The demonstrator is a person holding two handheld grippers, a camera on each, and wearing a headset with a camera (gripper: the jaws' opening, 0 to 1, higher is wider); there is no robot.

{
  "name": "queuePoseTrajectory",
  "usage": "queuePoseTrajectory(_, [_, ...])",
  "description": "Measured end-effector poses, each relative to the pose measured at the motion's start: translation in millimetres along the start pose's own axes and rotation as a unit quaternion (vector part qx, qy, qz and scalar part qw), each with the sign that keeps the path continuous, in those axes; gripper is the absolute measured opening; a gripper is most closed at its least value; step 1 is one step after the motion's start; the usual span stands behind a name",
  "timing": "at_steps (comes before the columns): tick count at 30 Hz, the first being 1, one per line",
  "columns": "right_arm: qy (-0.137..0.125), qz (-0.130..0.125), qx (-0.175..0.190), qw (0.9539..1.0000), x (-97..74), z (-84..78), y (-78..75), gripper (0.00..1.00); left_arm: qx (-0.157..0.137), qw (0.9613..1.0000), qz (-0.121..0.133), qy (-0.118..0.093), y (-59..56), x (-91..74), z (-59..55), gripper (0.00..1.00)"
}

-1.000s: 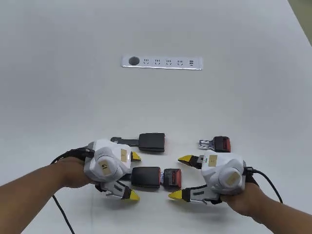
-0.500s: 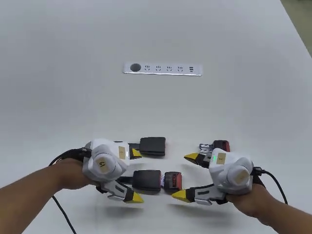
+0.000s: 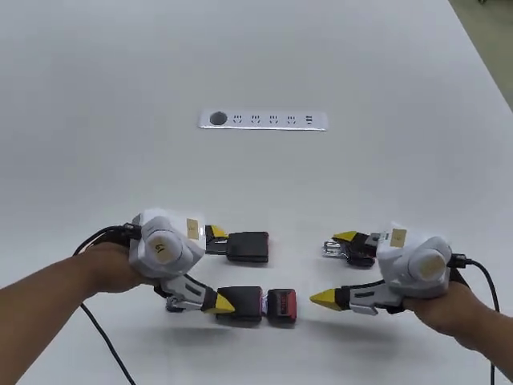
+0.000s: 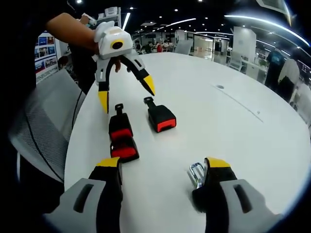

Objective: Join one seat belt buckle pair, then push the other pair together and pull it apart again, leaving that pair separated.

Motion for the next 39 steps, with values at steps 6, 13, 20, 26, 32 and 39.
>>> queuePoseTrajectory(6, [0.014,-0.003,0.000,0.9999,-11.8,-12.2,-18.9,0.68,0.008,0.9999,0.007,0.006,18.3,0.8,2.5,0.72])
queuePoseTrajectory(13, [0.024,-0.002,0.003,0.9997,-17.1,-20.7,-39.6,0.68,0.009,0.9998,0.006,0.013,31.4,10.7,1.5,0.70])
queuePoseTrajectory(20, [0.033,0.012,0.015,0.9993,-16.7,-27.5,-49.1,0.68,0.011,0.9997,-0.002,0.020,38.9,24.8,-3.1,0.68])
queuePoseTrajectory(26, [0.041,0.027,0.023,0.9986,-12.8,-39.8,-58.5,0.67,0.002,0.9998,-0.010,0.018,45.5,35.9,-5.6,0.66])
queuePoseTrajectory(32, [0.056,0.034,0.022,0.9976,-12.7,-46.8,-61.1,0.65,-0.007,0.9997,-0.016,0.018,50.0,46.2,-12.1,0.63])
queuePoseTrajectory(39, [0.061,0.045,0.021,0.9969,-9.2,-52.5,-63.5,0.60,-0.017,0.9992,-0.026,0.025,46.7,53.2,-20.0,0.59])
Point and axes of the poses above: the centre of the closed fingertips' face, and the gripper's own axes: x roughly forward along the fingers, y roughly to its left, z roughly out of its top, the point moved 4 cm from there along -x, roughly backward along the fingers, and after that the axes turned 3 degrees about -y, right-handed, at the moved point
